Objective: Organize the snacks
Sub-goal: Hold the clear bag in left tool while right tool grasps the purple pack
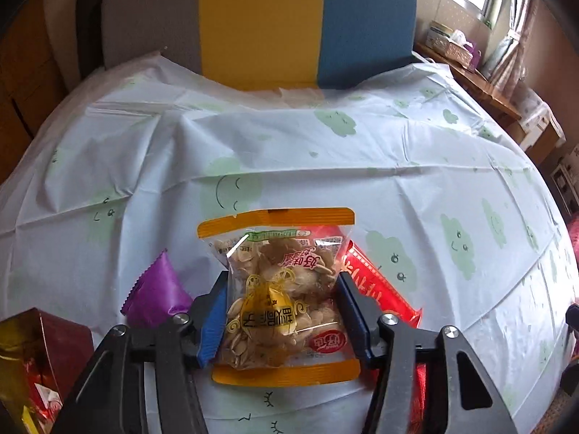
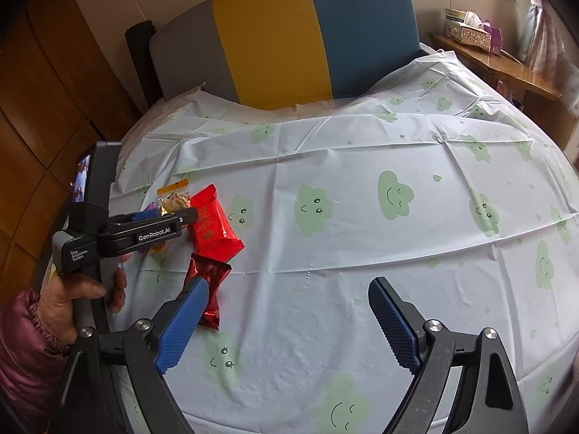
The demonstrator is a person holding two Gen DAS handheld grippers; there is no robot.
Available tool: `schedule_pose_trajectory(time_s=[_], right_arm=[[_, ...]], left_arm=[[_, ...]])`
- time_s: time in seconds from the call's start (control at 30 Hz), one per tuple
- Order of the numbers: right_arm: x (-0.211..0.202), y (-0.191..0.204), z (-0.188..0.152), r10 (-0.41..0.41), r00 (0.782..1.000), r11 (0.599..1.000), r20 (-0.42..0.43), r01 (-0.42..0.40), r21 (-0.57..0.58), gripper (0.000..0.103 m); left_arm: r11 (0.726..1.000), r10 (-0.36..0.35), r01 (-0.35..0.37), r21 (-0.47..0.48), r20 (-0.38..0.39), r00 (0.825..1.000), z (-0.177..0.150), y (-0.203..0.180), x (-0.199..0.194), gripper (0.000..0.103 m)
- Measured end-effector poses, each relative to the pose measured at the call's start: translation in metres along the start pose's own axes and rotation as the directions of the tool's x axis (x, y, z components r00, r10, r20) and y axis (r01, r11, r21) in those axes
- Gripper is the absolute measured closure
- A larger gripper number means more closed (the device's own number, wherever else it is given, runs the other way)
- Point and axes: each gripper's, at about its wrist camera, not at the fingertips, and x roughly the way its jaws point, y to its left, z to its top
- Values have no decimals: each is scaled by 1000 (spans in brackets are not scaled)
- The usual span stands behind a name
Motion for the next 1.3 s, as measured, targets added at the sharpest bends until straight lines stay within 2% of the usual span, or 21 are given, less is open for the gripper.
schedule_pose_trajectory(time_s=[0.07,0.3,0.53,0.8,0.93,1.07,1.2,1.3], right_arm=[[-1,-1,1,-7,1000,1000,7,7,0,12],[-1,-3,0,-29,1000,1000,10,29,-2,12],[0,-1,-5,-62,998,998,6,62,-24,12],[2,3,-9,-73,997,996,15,74,-57,12],[3,11,-11,-31,999,996,18,32,-86,13],[5,27,-17,26,1000,988,9,-24,-152,14],[13,49,-23,75,996,971,-42,-83,-224,25],[23,75,-22,98,991,947,-94,-121,-298,29]], left_arm=[[1000,-26,26,11,10,1000,-4,-5,-6,53],[997,-51,48,53,69,996,-35,-25,-54,54],[991,-80,70,115,90,993,-102,-46,-100,54],[976,-68,43,215,106,992,-188,-61,-127,54],[972,-51,25,235,102,994,-215,-58,-121,54],[967,-47,5,255,161,986,-225,-57,-122,54],[963,-55,1,271,194,979,-229,-57,-121,54],[961,-62,0,276,216,974,-233,-58,-122,54]])
